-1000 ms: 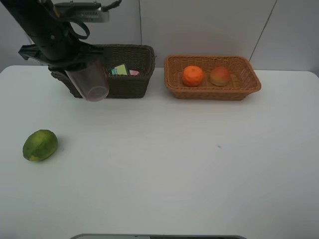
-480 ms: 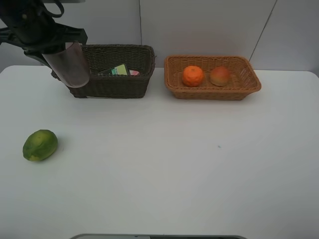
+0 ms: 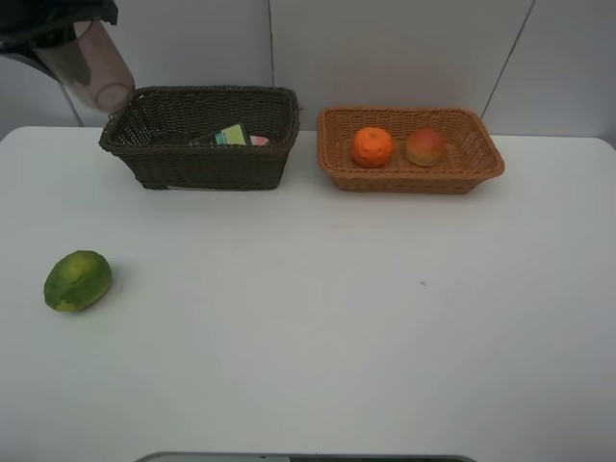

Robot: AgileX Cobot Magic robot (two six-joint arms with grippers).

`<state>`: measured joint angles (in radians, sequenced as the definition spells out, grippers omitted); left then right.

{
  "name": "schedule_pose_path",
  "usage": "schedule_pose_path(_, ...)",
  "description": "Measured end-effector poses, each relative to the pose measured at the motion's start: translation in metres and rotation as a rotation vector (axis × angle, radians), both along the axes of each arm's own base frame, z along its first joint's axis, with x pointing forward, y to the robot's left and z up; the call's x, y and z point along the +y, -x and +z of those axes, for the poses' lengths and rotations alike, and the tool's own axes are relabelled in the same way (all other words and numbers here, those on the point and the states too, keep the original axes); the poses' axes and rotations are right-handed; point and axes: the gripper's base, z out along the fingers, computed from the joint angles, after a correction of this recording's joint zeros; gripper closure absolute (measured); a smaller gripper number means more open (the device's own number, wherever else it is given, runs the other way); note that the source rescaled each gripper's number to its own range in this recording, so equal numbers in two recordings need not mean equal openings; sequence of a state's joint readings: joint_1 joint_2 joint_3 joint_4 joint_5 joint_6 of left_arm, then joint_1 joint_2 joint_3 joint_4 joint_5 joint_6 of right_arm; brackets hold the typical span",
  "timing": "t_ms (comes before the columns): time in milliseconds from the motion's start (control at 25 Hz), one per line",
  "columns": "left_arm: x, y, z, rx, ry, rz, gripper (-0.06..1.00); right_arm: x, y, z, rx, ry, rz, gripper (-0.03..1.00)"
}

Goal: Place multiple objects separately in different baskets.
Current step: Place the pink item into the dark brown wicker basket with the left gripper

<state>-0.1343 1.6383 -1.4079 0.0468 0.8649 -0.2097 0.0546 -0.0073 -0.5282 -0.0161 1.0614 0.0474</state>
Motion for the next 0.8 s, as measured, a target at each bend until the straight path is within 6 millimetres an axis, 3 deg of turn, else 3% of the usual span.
schedule_pose_path(200, 0.017, -0.016, -0.017, -0.002, 0.001, 0.049, 0.94, 0.000, 0.000, 0.000, 0.000, 0.000, 0.000, 0.24)
schedule_pose_path(520, 0.014, -0.044, -0.059, 0.001, 0.007, 0.045, 0.94, 0.000, 0.000, 0.000, 0.000, 0.000, 0.000, 0.24)
schedule_pose_path(800, 0.011, -0.059, -0.071, -0.076, 0.036, 0.048, 0.94, 0.000, 0.000, 0.000, 0.000, 0.000, 0.000, 0.24)
